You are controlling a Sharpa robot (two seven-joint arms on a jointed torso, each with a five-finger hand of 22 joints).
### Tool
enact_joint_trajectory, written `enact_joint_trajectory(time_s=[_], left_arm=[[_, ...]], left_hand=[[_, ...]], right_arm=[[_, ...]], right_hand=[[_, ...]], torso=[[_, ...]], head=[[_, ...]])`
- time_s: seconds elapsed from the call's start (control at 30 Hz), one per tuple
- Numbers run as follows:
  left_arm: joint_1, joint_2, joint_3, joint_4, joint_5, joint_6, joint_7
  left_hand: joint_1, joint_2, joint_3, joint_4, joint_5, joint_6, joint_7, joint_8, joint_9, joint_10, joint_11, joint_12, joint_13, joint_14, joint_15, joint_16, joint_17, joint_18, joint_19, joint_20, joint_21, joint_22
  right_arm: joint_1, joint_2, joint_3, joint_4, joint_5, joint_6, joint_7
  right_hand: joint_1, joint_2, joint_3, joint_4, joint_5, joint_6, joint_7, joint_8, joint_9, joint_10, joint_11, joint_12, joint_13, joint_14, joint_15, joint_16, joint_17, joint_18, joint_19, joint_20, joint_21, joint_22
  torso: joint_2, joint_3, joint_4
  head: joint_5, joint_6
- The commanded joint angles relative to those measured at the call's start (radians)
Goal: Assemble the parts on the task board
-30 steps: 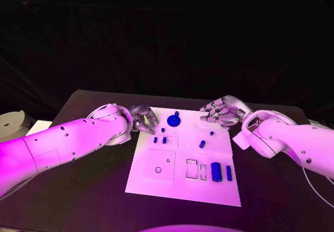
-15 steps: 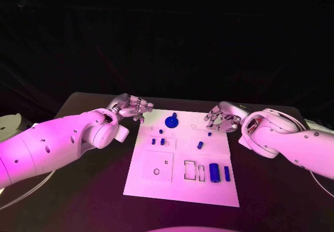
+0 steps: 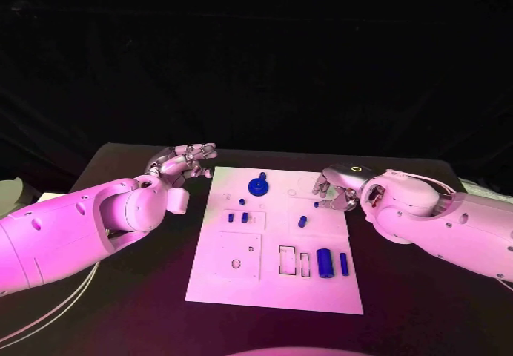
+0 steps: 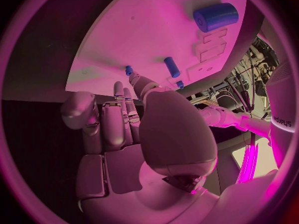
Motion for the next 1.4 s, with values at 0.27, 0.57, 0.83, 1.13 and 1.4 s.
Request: enact_joint_trajectory(time_s=[0.27,0.57,0.83,1.13,1.4], left_arm=[[0.000,-0.005,0.000,0.000,0.048,0.023,0.033],[-0.001,-0.008,0.001,0.009,0.045,0.019,0.019],[0.000,-0.010,0.001,0.018,0.040,0.019,0.011],[0.000,-0.013,0.001,0.025,0.039,0.021,0.005],[0.000,-0.016,0.001,0.032,0.039,0.020,0.004]], left_hand=[[-0.001,0.003,0.000,-0.006,0.005,0.009,0.002,0.003,0.000,0.001,0.000,0.006,0.001,-0.009,-0.004,-0.006,-0.009,0.012,-0.004,-0.005,-0.010,-0.004],[0.000,0.004,0.001,-0.007,0.006,0.007,0.003,0.002,0.000,-0.001,0.001,0.006,0.000,-0.009,-0.004,-0.006,-0.009,0.012,-0.003,-0.006,-0.010,-0.005],[0.001,0.004,0.002,-0.009,0.007,0.004,0.005,0.001,-0.001,-0.005,0.002,0.006,0.000,-0.009,-0.003,-0.005,-0.010,0.011,-0.002,-0.006,-0.012,-0.006],[0.001,0.004,0.002,-0.010,0.008,0.001,0.007,-0.001,-0.002,-0.010,0.004,0.008,-0.001,0.000,-0.002,0.009,0.008,0.010,0.008,-0.005,-0.007,-0.005],[0.001,0.004,0.002,-0.011,0.008,0.001,0.007,-0.001,-0.002,-0.010,0.004,0.008,-0.001,-0.006,-0.002,0.000,-0.010,0.010,0.009,-0.005,-0.006,-0.005]], right_arm=[[-0.008,0.012,0.000,0.006,-0.073,0.085,-0.026],[-0.011,0.026,0.000,-0.011,-0.061,0.066,-0.015],[-0.015,0.032,0.000,-0.016,-0.055,0.094,-0.012],[-0.024,0.040,0.000,-0.024,-0.056,0.121,-0.019],[-0.030,0.054,0.000,-0.036,-0.072,0.141,-0.030]], right_hand=[[0.001,-0.008,0.015,0.005,-0.010,0.000,-0.008,-0.005,-0.001,0.002,-0.002,-0.012,-0.023,0.042,-0.014,-0.011,-0.008,0.011,0.002,-0.009,-0.004,0.000],[0.007,0.005,0.046,0.010,-0.018,0.014,-0.005,-0.001,0.001,0.025,-0.002,-0.014,-0.048,0.044,-0.008,-0.009,-0.006,0.009,0.008,-0.006,0.001,0.006],[0.024,0.026,0.090,-0.003,-0.041,0.059,-0.009,0.013,0.010,0.080,-0.009,-0.008,-0.064,0.053,-0.007,0.019,0.020,0.003,0.026,-0.005,0.030,0.043],[0.026,0.028,0.101,-0.009,-0.045,0.070,-0.008,0.014,0.012,0.093,-0.009,-0.012,-0.070,0.056,-0.007,0.029,0.029,0.000,0.033,-0.005,0.044,0.061],[0.024,0.020,0.104,-0.015,-0.046,0.069,-0.008,0.010,0.012,0.092,-0.008,-0.022,-0.077,0.056,-0.009,0.031,0.030,0.000,0.033,-0.007,0.045,0.062]], torso=[[0.001,0.0005,0.0005],[0.000,0.0007,0.0014],[-0.001,0.0004,-0.0004],[-0.002,0.0009,0.0015],[-0.001,0.0000,-0.0013]], head=[[-0.002,-0.005],[-0.001,-0.012],[-0.001,-0.015],[0.000,-0.019],[0.000,-0.020]])
